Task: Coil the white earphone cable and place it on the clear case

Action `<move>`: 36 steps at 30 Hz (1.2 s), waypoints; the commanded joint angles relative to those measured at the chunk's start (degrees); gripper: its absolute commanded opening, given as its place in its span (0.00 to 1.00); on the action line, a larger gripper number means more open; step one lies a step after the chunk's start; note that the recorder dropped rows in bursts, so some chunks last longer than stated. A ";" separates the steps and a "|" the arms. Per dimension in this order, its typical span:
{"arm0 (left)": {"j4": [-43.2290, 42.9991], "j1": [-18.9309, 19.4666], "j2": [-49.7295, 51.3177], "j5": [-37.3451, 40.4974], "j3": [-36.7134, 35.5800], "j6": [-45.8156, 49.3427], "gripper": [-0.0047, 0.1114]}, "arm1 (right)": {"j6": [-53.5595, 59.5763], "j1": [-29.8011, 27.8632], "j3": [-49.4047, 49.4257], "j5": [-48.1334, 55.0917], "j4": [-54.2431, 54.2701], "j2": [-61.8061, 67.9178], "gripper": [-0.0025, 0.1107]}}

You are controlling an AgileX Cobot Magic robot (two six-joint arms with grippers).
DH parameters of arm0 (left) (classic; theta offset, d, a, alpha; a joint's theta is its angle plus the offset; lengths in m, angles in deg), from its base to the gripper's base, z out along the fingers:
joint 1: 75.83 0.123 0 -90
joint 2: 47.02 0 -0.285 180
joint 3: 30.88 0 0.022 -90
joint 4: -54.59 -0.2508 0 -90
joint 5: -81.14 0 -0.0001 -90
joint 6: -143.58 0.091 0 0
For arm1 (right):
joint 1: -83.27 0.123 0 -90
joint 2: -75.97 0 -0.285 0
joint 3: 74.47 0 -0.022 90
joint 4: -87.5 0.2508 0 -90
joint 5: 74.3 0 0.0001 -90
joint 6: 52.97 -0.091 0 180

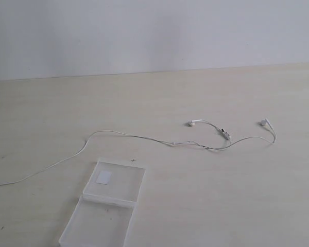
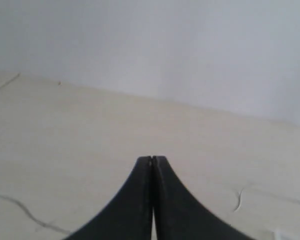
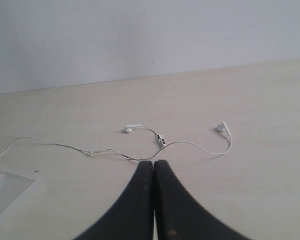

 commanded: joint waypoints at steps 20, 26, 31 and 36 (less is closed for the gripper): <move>16.63 -0.42 10.73 -1.25 11.58 -1.14 0.04 | 0.31 -0.36 0.13 -0.42 -0.38 -0.35 0.02; 41.35 -0.42 34.97 7.88 20.59 31.88 0.04 | 0.31 -0.36 0.13 -0.42 -0.11 -0.35 0.02; 43.63 -0.42 54.92 15.20 31.69 46.45 0.04 | 0.19 -0.36 0.13 -0.42 -0.11 -0.35 0.02; 43.37 -0.42 69.87 18.49 39.87 49.51 0.04 | 0.19 -0.36 0.13 -0.42 -0.11 -0.35 0.02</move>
